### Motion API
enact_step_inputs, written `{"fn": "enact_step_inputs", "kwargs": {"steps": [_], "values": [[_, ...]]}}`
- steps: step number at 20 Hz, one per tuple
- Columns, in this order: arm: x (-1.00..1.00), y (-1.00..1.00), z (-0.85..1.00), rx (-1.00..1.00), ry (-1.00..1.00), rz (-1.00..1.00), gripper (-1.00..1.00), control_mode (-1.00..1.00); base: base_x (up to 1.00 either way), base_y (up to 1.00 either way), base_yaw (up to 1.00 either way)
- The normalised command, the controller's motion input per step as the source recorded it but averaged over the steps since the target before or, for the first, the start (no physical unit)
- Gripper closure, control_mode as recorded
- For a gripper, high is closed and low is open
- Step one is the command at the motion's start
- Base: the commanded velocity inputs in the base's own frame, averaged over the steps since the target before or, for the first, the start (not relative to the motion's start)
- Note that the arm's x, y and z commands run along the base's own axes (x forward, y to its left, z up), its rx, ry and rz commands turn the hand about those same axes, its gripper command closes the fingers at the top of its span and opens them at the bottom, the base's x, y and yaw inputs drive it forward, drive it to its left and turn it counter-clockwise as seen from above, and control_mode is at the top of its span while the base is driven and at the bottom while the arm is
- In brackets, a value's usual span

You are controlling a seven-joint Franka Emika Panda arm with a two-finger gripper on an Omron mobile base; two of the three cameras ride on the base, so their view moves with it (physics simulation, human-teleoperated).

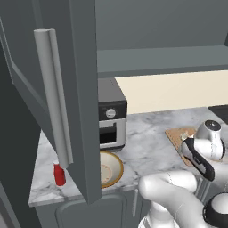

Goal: Open the cabinet. Place the bowl and condiment on the counter. Then place the lime and garlic on the cutting board.

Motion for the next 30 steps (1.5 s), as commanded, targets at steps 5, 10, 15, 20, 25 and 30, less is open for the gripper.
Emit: {"fn": "enact_step_inputs", "kwargs": {"steps": [5,10,15,20,25,30], "values": [[0.3,-0.36,0.0,-0.01,0.05,0.0,1.0,-1.0,0.0,0.0,0.0],[0.24,-0.27,-0.02,0.0,0.11,0.0,1.0,-1.0,0.0,0.0,0.0],[0.09,-0.05,-0.04,0.0,0.11,0.0,-1.0,-1.0,0.0,0.0,0.0],[0.0,0.0,0.07,0.0,0.0,-0.03,-1.0,-1.0,0.0,0.0,0.0],[-0.02,0.1,0.4,0.0,0.0,-0.03,-1.0,-1.0,0.0,0.0,0.0],[-0.16,0.55,0.56,-0.01,0.0,-0.05,-1.0,-1.0,0.0,0.0,0.0]]}}
